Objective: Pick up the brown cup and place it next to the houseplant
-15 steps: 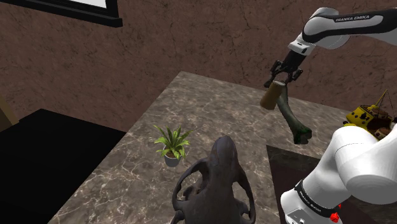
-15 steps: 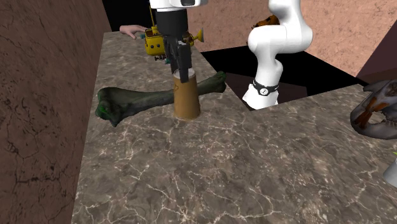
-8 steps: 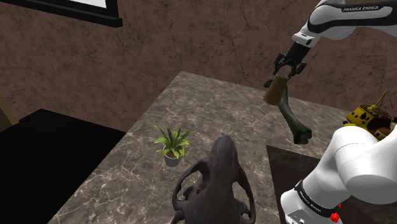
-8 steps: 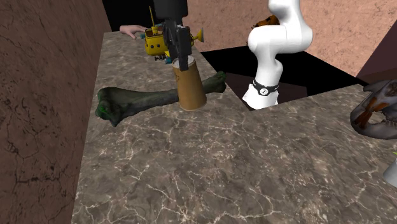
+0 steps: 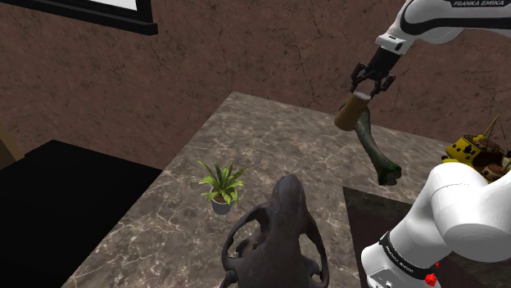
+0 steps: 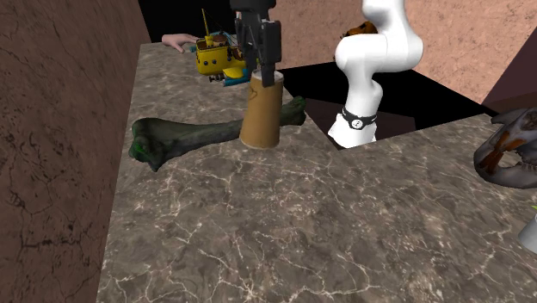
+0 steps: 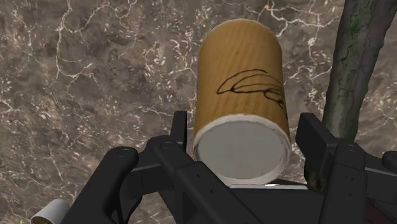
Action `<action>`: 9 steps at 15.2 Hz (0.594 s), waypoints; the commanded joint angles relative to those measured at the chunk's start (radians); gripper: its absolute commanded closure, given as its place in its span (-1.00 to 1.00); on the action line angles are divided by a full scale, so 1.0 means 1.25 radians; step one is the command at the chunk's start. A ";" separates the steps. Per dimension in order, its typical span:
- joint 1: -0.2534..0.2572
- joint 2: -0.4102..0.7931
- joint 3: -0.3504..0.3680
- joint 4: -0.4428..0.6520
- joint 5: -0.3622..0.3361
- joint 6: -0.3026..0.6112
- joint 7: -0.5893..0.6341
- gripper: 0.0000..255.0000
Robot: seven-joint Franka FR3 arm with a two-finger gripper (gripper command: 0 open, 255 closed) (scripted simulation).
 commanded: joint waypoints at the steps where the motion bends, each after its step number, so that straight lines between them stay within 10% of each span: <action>1: -0.007 -0.030 0.049 -0.034 -0.003 0.000 0.049 1.00; 9: -0.005 -0.113 0.209 -0.148 0.019 0.011 0.217 1.00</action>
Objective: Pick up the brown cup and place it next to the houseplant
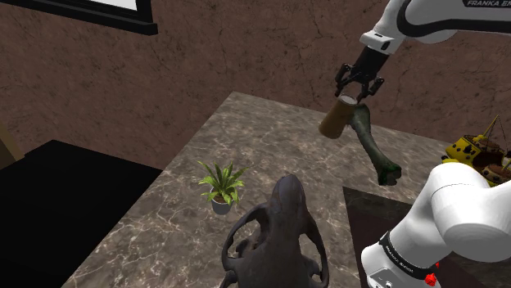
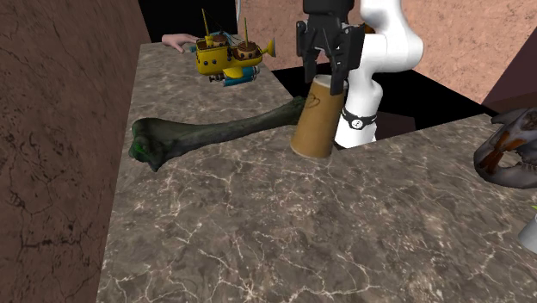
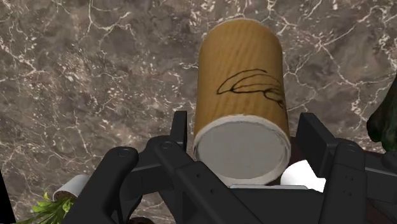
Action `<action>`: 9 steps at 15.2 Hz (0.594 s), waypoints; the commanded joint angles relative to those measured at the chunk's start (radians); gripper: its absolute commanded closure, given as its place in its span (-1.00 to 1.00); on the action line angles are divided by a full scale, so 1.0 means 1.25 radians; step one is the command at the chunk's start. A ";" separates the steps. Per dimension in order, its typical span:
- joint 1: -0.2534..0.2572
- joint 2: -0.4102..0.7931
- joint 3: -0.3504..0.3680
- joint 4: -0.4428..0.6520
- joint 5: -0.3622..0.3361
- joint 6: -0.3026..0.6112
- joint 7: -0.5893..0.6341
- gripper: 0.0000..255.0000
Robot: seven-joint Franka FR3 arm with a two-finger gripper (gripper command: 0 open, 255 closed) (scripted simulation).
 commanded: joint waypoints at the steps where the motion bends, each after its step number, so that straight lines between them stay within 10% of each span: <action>1: 0.004 -0.018 0.038 -0.028 0.009 0.006 0.043 1.00; 9: 0.050 -0.036 0.177 -0.080 0.068 0.029 0.200 1.00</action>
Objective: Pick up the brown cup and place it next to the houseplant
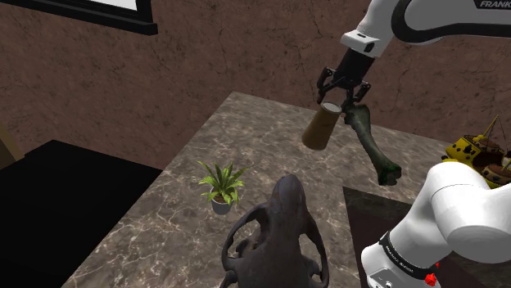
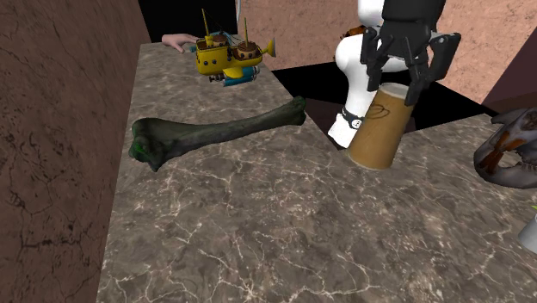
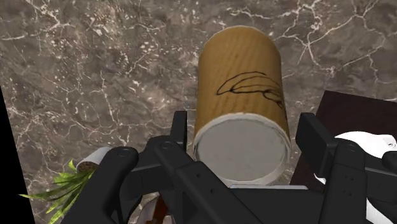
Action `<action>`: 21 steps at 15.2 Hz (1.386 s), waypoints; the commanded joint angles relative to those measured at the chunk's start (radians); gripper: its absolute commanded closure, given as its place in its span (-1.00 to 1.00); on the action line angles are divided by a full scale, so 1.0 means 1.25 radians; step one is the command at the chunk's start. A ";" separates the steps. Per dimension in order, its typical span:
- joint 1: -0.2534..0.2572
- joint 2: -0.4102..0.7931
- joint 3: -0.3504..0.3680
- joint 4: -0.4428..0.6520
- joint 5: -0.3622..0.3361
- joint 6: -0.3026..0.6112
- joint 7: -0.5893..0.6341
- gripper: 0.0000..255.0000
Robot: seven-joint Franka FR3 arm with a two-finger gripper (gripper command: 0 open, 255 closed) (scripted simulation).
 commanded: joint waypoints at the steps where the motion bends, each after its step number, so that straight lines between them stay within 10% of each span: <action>1: 0.016 0.004 0.037 -0.004 0.019 0.007 0.043 1.00; 21: 0.156 0.230 0.332 0.141 0.144 0.091 0.402 1.00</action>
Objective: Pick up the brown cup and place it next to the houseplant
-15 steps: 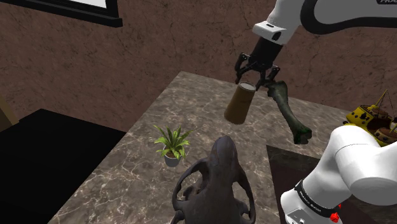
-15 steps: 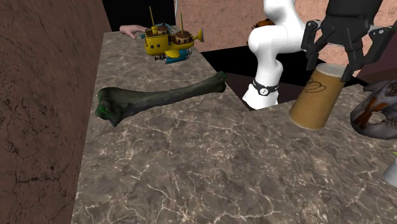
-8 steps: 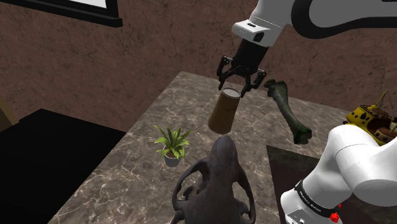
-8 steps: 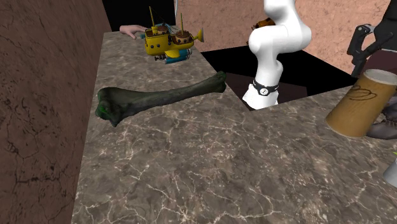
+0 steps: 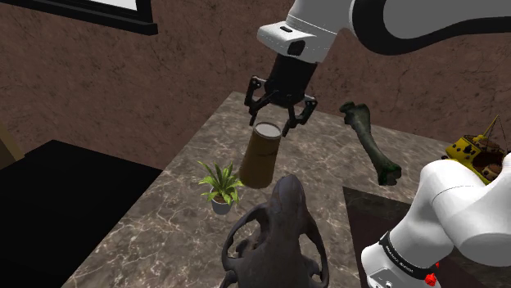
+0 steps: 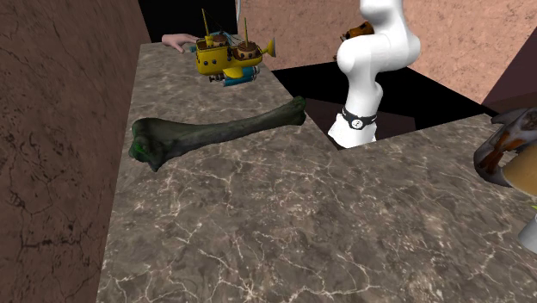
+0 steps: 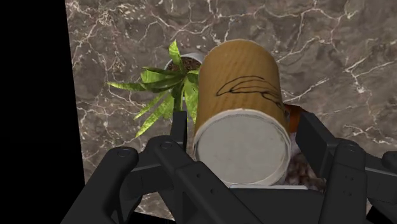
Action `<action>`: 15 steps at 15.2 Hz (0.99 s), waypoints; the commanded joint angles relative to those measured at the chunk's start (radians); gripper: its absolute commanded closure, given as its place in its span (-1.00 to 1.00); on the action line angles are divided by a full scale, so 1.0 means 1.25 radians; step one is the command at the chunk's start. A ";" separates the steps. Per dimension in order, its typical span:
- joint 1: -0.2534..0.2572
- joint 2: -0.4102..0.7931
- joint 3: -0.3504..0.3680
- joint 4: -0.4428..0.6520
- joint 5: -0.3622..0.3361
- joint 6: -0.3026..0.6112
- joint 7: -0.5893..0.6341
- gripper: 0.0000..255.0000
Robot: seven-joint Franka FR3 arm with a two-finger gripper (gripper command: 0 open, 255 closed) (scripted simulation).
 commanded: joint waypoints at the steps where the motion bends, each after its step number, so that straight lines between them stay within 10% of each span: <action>1: 0.011 0.031 0.026 0.026 0.004 0.007 0.036 1.00; 15: 0.084 0.351 0.177 0.364 -0.063 -0.013 0.282 1.00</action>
